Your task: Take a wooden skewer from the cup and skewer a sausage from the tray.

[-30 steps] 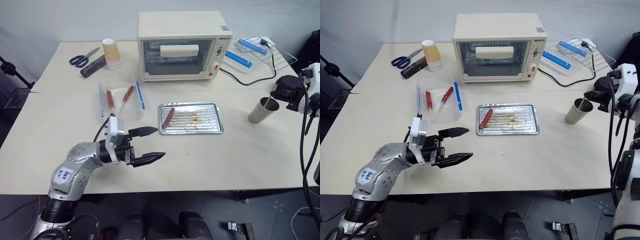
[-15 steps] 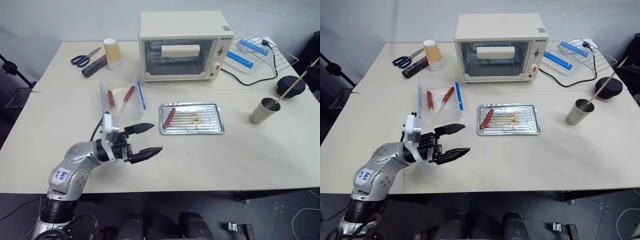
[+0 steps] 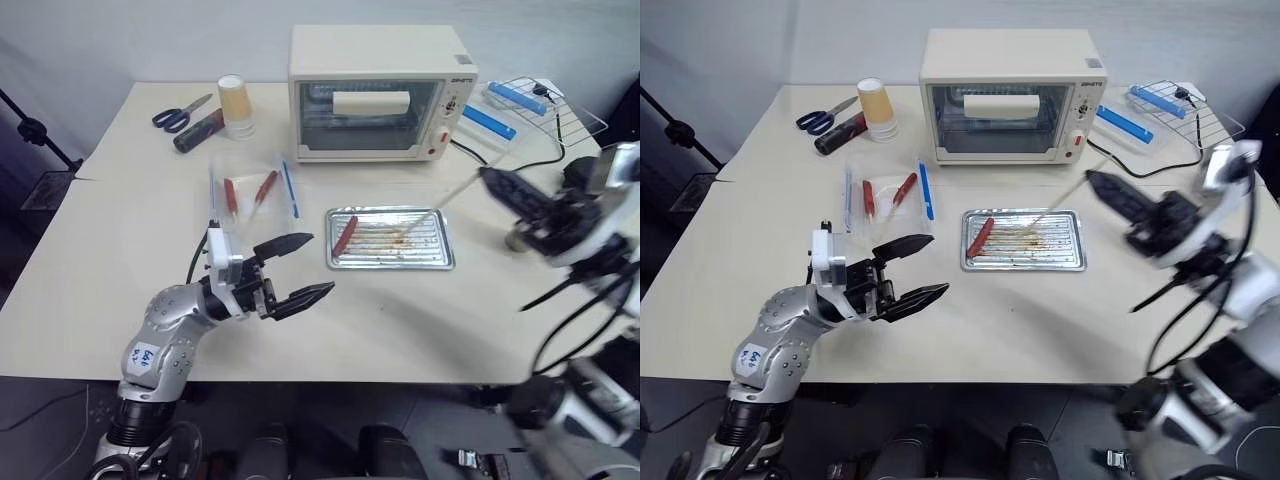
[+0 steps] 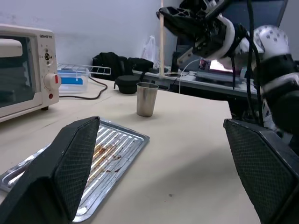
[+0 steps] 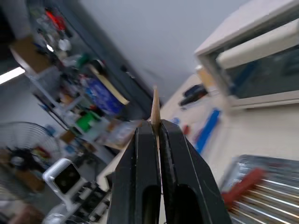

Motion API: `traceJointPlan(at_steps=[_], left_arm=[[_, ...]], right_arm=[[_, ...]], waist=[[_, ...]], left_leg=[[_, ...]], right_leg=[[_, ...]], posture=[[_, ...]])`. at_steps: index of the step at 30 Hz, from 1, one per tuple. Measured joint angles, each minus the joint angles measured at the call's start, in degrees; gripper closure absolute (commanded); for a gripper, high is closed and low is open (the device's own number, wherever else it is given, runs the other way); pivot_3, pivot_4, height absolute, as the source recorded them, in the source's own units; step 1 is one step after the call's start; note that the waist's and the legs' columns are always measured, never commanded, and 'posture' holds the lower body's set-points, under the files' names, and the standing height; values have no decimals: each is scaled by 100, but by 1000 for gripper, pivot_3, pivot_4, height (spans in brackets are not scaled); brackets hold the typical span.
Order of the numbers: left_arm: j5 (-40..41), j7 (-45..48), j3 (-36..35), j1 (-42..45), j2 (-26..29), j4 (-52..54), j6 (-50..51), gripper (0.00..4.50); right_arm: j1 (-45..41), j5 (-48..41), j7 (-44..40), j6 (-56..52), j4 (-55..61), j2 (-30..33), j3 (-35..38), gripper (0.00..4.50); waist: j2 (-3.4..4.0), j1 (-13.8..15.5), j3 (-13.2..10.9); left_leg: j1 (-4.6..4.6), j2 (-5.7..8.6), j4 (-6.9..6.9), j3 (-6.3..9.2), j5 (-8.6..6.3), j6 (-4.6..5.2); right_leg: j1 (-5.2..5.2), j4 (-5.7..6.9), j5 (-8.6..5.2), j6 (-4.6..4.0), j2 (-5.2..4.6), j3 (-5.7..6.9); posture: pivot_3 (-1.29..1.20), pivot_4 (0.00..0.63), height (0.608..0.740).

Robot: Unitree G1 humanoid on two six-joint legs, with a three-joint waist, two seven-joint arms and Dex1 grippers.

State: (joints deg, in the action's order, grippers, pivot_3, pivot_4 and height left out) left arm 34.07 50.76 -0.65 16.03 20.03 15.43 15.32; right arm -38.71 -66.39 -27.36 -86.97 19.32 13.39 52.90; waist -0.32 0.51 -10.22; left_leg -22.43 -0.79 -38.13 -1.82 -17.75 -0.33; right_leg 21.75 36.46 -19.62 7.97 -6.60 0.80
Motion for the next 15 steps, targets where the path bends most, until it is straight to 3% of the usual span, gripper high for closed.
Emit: traceJointPlan(at_steps=[5,15], left_arm=[[-6,-132,183,260,-227,-13,33,0],[48,-251,183,622,-385,-55,141,0]], right_arm=[[717,-1225,1629,844,480,-1057,-594,4487],[1780,-2330,2264,2229,640,-391,-2088,4487]], waist=[[0,-57,0],[-1,-100,0]], left_leg=[[3,3,1,-1,0,5],[8,-3,7,-6,-1,9]], right_leg=[[-5,-2,1,1,2,-4],[-4,-6,1,1,8,-11]], posture=[[0,150,740],[0,150,740]])
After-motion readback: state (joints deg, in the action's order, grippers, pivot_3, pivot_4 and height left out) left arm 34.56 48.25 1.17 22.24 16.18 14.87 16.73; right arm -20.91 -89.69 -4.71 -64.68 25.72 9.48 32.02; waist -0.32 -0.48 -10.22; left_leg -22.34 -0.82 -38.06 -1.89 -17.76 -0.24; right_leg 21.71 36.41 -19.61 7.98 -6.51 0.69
